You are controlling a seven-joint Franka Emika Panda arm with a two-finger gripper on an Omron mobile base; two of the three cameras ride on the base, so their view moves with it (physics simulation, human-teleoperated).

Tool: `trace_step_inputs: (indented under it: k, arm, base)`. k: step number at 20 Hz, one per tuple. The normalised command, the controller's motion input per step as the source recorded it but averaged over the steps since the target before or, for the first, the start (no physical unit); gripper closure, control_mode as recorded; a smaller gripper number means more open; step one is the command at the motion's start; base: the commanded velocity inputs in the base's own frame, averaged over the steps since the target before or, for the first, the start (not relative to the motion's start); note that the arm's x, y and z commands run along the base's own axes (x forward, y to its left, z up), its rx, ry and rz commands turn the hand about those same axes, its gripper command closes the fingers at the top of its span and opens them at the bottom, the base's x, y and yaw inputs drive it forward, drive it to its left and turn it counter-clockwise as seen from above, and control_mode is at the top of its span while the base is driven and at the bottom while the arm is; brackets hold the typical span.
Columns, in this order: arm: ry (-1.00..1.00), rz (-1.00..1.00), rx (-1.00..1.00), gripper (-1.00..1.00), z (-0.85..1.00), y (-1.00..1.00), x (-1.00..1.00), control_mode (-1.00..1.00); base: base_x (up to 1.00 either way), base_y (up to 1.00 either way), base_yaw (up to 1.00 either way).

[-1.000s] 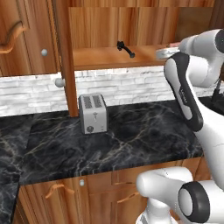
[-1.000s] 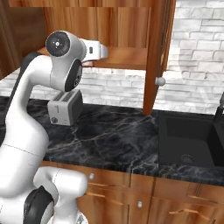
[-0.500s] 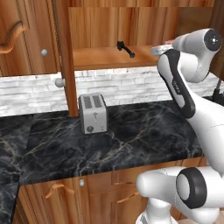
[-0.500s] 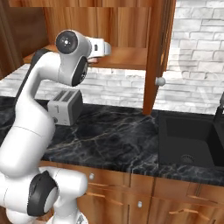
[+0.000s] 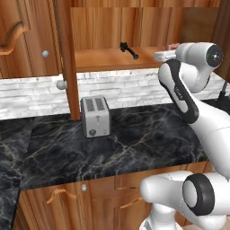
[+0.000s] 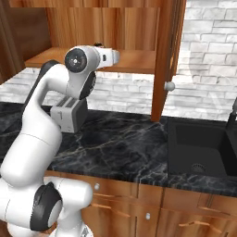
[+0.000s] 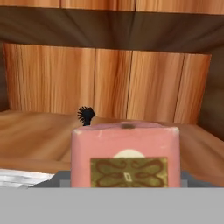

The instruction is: Pick up the dish brush and bar soap from the sink, and place them back in the cabinet, and close the cabinet doors.

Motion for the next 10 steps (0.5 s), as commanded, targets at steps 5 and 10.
trace_step_inputs:
  k: [5, 10]
  arm:
    - [0.00, 0.00, 0.00, 1.00, -0.09, 0.00, 0.29, -1.00]
    - [0.05, 0.00, 0.01, 1.00, 0.00, 0.00, 0.37, -1.00]
  base:
    - [0.00, 0.00, 0.00]
    - [0.00, 0.00, 0.00]
